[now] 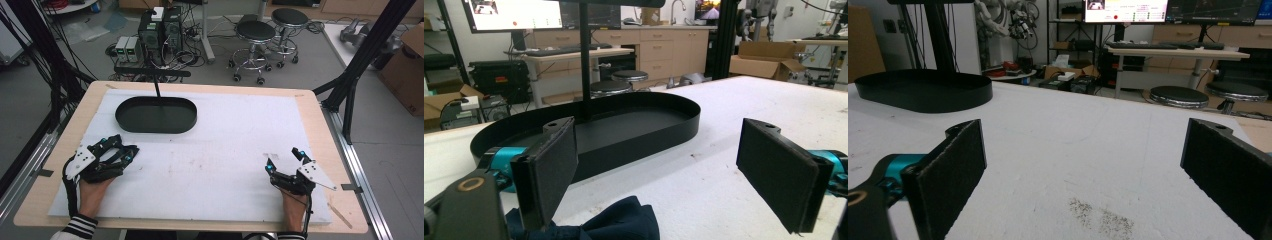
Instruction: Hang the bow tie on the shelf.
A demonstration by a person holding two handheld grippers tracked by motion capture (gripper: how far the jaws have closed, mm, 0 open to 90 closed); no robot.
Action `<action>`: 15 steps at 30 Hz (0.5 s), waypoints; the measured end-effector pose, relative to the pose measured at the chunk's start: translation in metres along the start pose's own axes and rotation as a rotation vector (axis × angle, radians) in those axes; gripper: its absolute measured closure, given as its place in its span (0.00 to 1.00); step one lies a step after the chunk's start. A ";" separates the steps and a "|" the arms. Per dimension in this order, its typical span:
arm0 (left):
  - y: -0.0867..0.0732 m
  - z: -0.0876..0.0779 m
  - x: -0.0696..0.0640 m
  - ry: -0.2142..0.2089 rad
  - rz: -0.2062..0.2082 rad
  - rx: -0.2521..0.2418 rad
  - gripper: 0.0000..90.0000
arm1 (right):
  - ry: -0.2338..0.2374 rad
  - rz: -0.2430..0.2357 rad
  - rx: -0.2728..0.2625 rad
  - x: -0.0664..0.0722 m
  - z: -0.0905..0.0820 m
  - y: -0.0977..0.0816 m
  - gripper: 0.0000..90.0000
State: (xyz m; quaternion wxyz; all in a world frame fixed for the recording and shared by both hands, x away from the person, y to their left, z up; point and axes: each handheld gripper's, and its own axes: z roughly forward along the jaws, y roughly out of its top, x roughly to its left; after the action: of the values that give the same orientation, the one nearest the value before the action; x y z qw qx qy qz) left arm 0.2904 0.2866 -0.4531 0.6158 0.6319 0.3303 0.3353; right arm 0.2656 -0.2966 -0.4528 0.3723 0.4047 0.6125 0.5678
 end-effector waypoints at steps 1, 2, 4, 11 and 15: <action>0.000 0.000 0.000 0.002 -0.008 0.000 0.19 | 0.001 0.001 0.000 0.000 0.000 0.000 0.04; 0.000 0.000 0.000 0.002 -0.008 0.000 0.19 | 0.001 0.000 0.000 0.000 0.000 0.000 0.04; 0.000 0.000 0.001 0.002 -0.008 0.002 0.19 | 0.002 0.000 0.001 0.000 0.000 0.000 0.04; 0.001 0.001 0.002 0.011 -0.026 0.021 0.19 | 0.000 -0.014 0.002 0.001 0.000 0.000 0.04; 0.001 0.001 0.004 0.012 -0.052 0.023 0.19 | 0.003 -0.013 0.000 0.001 0.000 0.000 0.04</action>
State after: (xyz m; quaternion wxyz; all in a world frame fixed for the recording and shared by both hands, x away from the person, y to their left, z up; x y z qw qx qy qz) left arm 0.2938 0.2895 -0.4519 0.6149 0.6283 0.3540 0.3191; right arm 0.2653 -0.2956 -0.4528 0.3751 0.3998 0.6158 0.5659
